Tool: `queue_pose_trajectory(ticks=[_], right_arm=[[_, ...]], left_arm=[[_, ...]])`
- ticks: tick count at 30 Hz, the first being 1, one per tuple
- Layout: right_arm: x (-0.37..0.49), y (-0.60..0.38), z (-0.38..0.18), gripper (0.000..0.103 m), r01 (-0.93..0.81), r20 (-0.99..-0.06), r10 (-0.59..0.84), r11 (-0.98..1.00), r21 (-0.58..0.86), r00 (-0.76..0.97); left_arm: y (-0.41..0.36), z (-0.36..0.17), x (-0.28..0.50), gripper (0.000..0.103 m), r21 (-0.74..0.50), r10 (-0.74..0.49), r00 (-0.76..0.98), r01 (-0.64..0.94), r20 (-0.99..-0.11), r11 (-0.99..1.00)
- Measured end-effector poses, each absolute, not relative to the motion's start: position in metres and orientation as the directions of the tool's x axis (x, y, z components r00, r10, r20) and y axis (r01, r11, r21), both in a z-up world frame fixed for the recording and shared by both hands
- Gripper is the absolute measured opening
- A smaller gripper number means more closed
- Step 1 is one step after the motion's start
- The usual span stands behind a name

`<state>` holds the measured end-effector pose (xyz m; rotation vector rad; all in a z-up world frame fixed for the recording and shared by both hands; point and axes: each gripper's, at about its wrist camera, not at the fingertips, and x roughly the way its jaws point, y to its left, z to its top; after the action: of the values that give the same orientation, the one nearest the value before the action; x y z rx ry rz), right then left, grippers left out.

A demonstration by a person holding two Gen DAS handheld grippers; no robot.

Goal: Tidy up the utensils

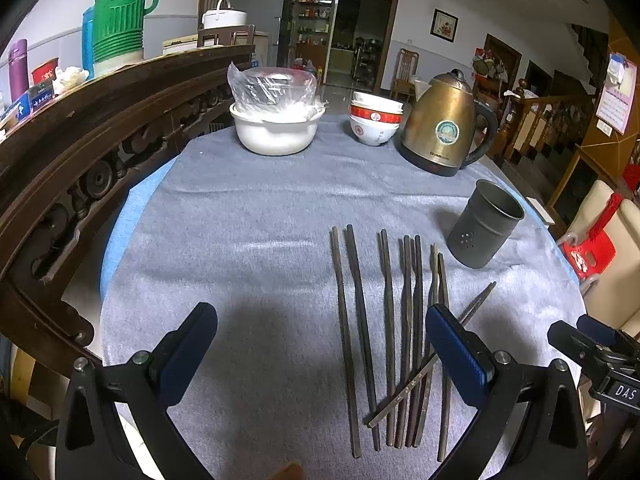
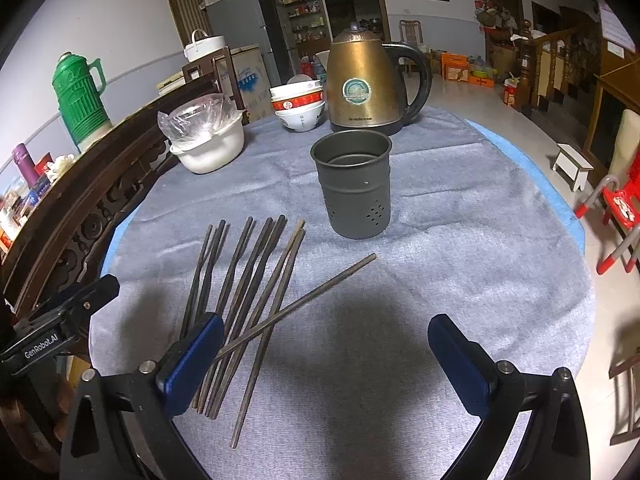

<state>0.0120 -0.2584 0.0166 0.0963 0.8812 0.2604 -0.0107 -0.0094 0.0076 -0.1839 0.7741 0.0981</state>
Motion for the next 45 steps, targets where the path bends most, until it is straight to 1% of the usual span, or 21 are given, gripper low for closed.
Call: queue_pose_trajectory(ticks=[15, 19, 22, 27, 30, 31, 32, 33, 35, 36, 39, 40, 41, 42, 44, 45], right_arm=[[0.014, -0.261, 0.014, 0.103, -0.18, -0.756, 0.275, 0.961, 0.208, 0.594], [0.02, -0.268, 0.005, 0.103, -0.156, -0.765, 0.321, 0.946, 0.284, 0.558], [0.026, -0.275, -0.003, 0.103, -0.129, -0.765, 0.361, 0.928, 0.348, 0.533], [0.042, -0.287, -0.015, 0.103, -0.066, -0.74, 0.463, 0.865, 0.498, 0.489], [0.058, -0.289, -0.023, 0.102, -0.028, -0.727, 0.501, 0.831, 0.555, 0.47], [0.066, -0.289, -0.027, 0.098, -0.004, -0.726, 0.511, 0.819, 0.574, 0.461], [0.073, -0.29, -0.032, 0.088, 0.021, -0.72, 0.528, 0.8, 0.6, 0.449], [0.079, -0.291, -0.037, 0.082, 0.043, -0.716, 0.543, 0.783, 0.62, 0.437], [0.091, -0.291, -0.048, 0.061, 0.091, -0.721, 0.558, 0.761, 0.642, 0.411], [0.098, -0.289, -0.053, 0.058, 0.114, -0.725, 0.564, 0.753, 0.648, 0.396], [0.11, -0.283, -0.064, 0.056, 0.153, -0.739, 0.564, 0.747, 0.647, 0.369], [0.112, -0.281, -0.067, 0.05, 0.16, -0.743, 0.563, 0.748, 0.644, 0.36], [0.115, -0.278, -0.069, 0.042, 0.165, -0.751, 0.558, 0.754, 0.636, 0.353], [0.119, -0.276, -0.072, 0.039, 0.171, -0.761, 0.551, 0.76, 0.627, 0.343], [0.125, -0.272, -0.079, 0.037, 0.185, -0.777, 0.542, 0.768, 0.613, 0.321], [0.128, -0.272, -0.082, 0.034, 0.184, -0.778, 0.544, 0.769, 0.612, 0.314]], left_arm=[[-0.009, 0.006, -0.011, 0.103, -0.118, 0.019, 0.71, -0.143, -0.704, 0.983], [-0.007, 0.004, -0.013, 0.103, -0.122, 0.019, 0.717, -0.144, -0.697, 0.982], [-0.005, -0.001, -0.01, 0.103, -0.113, 0.028, 0.698, -0.155, -0.716, 0.981], [0.004, -0.014, -0.003, 0.103, -0.16, -0.026, 0.643, -0.151, -0.766, 0.976], [0.009, -0.021, 0.0, 0.103, -0.198, -0.064, 0.618, -0.151, -0.784, 0.969], [0.01, -0.023, 0.0, 0.103, -0.205, -0.073, 0.612, -0.149, -0.787, 0.967], [0.012, -0.025, 0.001, 0.103, -0.22, -0.091, 0.602, -0.143, -0.793, 0.965], [0.014, -0.028, 0.002, 0.103, -0.232, -0.104, 0.594, -0.143, -0.798, 0.962], [0.018, -0.03, 0.002, 0.103, -0.237, -0.103, 0.588, -0.155, -0.802, 0.959], [0.02, -0.032, 0.003, 0.103, -0.239, -0.103, 0.585, -0.16, -0.805, 0.958], [0.027, -0.034, 0.007, 0.103, -0.254, -0.117, 0.57, -0.167, -0.813, 0.953], [0.029, -0.035, 0.008, 0.103, -0.256, -0.117, 0.569, -0.171, -0.814, 0.952], [0.032, -0.035, 0.009, 0.103, -0.256, -0.115, 0.568, -0.175, -0.815, 0.951], [0.033, -0.036, 0.01, 0.103, -0.256, -0.114, 0.565, -0.178, -0.817, 0.95], [0.034, -0.037, 0.015, 0.103, -0.258, -0.118, 0.557, -0.18, -0.822, 0.949], [0.033, -0.037, 0.018, 0.103, -0.257, -0.119, 0.55, -0.18, -0.826, 0.949]])
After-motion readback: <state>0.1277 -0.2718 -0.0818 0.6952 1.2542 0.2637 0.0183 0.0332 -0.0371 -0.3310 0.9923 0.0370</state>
